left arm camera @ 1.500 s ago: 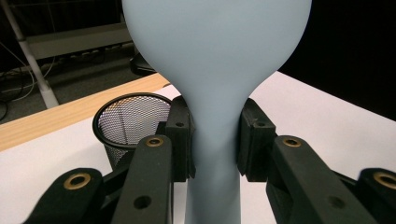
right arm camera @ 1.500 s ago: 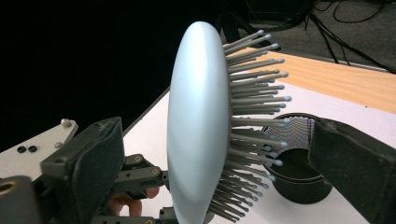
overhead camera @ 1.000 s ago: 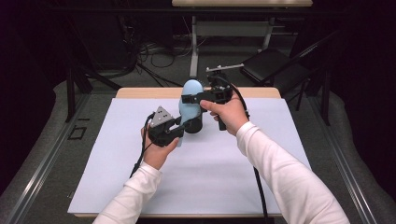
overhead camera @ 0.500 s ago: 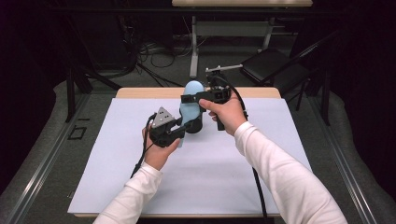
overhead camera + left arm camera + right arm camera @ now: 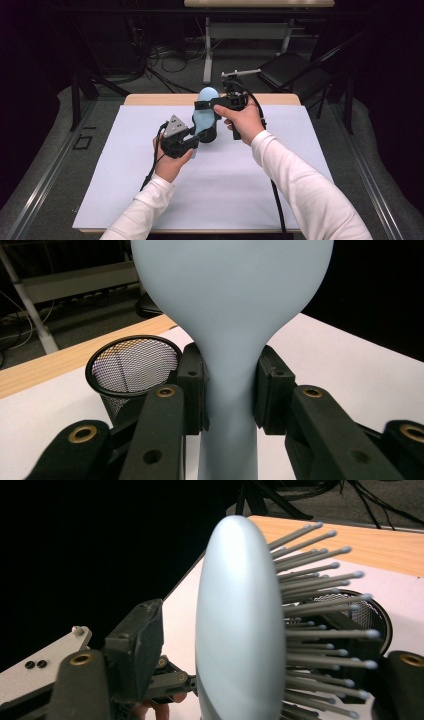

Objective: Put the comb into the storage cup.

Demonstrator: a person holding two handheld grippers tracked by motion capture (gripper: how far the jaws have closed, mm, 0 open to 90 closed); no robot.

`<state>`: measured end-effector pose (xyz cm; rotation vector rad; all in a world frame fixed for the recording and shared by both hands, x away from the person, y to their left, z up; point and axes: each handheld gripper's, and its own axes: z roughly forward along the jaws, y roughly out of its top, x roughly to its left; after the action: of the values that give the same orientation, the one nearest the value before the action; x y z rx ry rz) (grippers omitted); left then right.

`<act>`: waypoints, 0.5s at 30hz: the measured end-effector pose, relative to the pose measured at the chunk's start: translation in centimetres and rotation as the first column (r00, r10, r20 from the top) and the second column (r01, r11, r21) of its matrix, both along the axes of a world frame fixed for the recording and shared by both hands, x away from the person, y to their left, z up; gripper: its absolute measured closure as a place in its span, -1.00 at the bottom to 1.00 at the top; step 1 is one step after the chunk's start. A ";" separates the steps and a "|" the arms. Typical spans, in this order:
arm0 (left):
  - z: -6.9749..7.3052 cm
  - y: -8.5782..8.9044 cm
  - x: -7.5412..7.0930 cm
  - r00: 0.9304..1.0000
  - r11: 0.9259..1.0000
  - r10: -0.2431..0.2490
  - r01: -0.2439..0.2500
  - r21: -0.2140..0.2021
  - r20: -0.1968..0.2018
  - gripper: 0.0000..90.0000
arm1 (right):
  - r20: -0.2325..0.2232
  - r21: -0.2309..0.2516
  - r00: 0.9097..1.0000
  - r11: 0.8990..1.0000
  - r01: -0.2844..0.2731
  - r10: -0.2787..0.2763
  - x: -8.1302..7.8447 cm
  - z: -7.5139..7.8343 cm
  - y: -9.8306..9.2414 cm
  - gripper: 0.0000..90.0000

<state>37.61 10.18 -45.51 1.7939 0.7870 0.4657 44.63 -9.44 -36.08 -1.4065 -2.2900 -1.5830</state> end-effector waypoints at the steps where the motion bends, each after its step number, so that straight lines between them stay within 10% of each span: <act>1: 0.0 0.0 0.0 1.000 1.000 0.000 0.000 0.000 0.000 0.55 | -0.003 0.003 1.000 1.000 0.000 0.000 0.0 0.0 -0.1 -0.34; 15: -0.1 0.0 0.0 1.000 1.000 -0.002 0.002 -0.001 -0.005 0.55 | -0.030 0.012 1.000 1.000 0.002 -0.002 0.2 -0.1 -0.4 -0.19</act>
<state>37.64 10.13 -45.63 1.7946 0.7888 0.4600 44.84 -9.85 -36.15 -1.4210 -2.2597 -1.5618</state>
